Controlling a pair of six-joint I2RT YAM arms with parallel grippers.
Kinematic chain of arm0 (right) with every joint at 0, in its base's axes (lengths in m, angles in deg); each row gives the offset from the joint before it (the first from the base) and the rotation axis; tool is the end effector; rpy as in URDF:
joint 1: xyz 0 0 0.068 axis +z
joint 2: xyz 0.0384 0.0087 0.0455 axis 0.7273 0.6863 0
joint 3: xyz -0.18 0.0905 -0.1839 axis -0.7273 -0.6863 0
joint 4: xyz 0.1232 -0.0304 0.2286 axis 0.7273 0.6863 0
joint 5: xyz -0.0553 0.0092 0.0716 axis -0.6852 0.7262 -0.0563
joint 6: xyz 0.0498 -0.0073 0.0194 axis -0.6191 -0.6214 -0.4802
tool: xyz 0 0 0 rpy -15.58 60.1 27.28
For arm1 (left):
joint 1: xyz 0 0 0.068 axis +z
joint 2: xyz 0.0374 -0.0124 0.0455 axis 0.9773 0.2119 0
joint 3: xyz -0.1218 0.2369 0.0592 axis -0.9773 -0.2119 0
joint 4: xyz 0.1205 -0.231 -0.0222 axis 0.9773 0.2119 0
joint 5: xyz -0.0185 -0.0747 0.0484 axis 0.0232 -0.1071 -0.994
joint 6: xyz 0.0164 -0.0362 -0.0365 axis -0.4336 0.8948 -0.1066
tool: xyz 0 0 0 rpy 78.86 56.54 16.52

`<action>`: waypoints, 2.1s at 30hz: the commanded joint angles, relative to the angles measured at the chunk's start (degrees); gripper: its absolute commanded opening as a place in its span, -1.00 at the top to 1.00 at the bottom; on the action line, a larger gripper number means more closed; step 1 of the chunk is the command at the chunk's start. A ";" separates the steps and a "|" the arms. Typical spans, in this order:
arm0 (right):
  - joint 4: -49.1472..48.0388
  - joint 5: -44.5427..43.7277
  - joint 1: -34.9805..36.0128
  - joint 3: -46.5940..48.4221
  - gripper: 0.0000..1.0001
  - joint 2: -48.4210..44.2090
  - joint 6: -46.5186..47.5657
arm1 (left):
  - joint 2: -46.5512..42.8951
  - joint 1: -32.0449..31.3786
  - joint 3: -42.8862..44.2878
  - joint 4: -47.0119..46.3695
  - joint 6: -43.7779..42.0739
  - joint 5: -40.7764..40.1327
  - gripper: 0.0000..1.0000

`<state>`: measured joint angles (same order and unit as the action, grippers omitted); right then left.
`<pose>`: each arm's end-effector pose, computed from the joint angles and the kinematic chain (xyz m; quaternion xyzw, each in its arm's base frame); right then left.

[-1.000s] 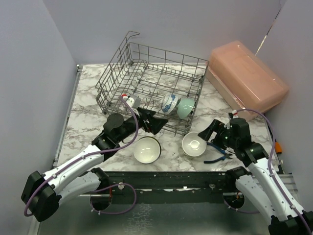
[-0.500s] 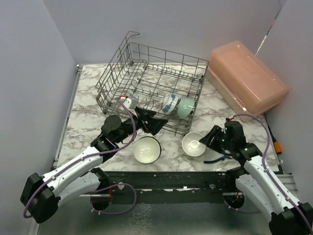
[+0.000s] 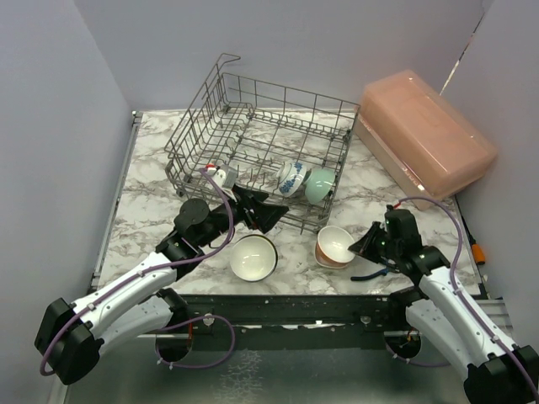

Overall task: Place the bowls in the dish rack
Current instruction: Pick up the bowl from the center of the board.

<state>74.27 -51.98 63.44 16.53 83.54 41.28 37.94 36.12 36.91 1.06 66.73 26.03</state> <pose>0.1334 0.0461 0.1909 0.1879 0.9120 0.2447 0.2704 0.1539 -0.1472 0.2997 0.1346 0.6679 -0.4971 0.5373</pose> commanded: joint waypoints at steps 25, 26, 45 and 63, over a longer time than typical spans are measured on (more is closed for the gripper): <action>-12.26 21.04 0.14 1.03 0.99 -12.25 6.33 | 8.01 -0.26 0.97 -0.01 14.74 4.94 -0.98; -12.91 21.38 0.12 1.32 0.99 -12.81 6.56 | 8.58 -0.51 0.89 -0.72 15.33 5.95 -0.98; -14.96 19.20 0.15 10.95 0.99 -9.99 15.58 | 9.23 -7.31 2.93 -3.72 19.90 4.04 -0.98; -16.56 20.13 0.13 14.15 0.99 -5.97 17.97 | 13.39 -11.80 5.66 -8.95 23.75 5.29 -0.98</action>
<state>60.87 -32.44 63.44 28.20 76.98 58.86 49.63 25.65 41.26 -6.11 88.89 31.56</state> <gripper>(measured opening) 0.025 0.987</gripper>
